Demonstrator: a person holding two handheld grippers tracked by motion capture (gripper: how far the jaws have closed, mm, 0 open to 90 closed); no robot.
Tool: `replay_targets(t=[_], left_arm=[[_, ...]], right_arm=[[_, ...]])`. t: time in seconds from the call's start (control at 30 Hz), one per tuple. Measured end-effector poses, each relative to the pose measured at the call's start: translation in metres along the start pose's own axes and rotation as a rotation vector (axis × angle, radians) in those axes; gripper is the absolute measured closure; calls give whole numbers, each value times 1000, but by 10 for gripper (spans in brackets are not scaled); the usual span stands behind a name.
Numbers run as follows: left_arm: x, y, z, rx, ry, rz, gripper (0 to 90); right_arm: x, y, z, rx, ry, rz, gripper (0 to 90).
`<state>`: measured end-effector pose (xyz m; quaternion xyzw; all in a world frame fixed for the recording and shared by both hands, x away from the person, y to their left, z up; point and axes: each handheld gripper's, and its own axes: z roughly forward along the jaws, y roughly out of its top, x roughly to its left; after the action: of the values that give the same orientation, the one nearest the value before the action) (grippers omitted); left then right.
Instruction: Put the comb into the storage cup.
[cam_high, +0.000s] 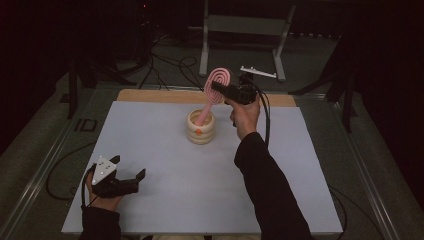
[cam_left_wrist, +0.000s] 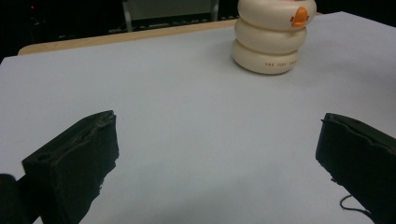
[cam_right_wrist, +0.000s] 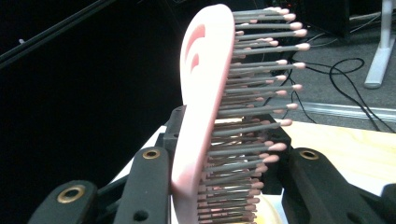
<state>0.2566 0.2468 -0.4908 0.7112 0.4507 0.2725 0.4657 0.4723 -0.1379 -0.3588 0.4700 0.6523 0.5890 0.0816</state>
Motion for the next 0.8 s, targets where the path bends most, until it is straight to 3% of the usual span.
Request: replay_targets(t=[0.8], left_arm=[[-1, -1, 1, 7, -4, -2, 3]], right_arm=[[-4, -23, 17, 30, -13, 12, 639]])
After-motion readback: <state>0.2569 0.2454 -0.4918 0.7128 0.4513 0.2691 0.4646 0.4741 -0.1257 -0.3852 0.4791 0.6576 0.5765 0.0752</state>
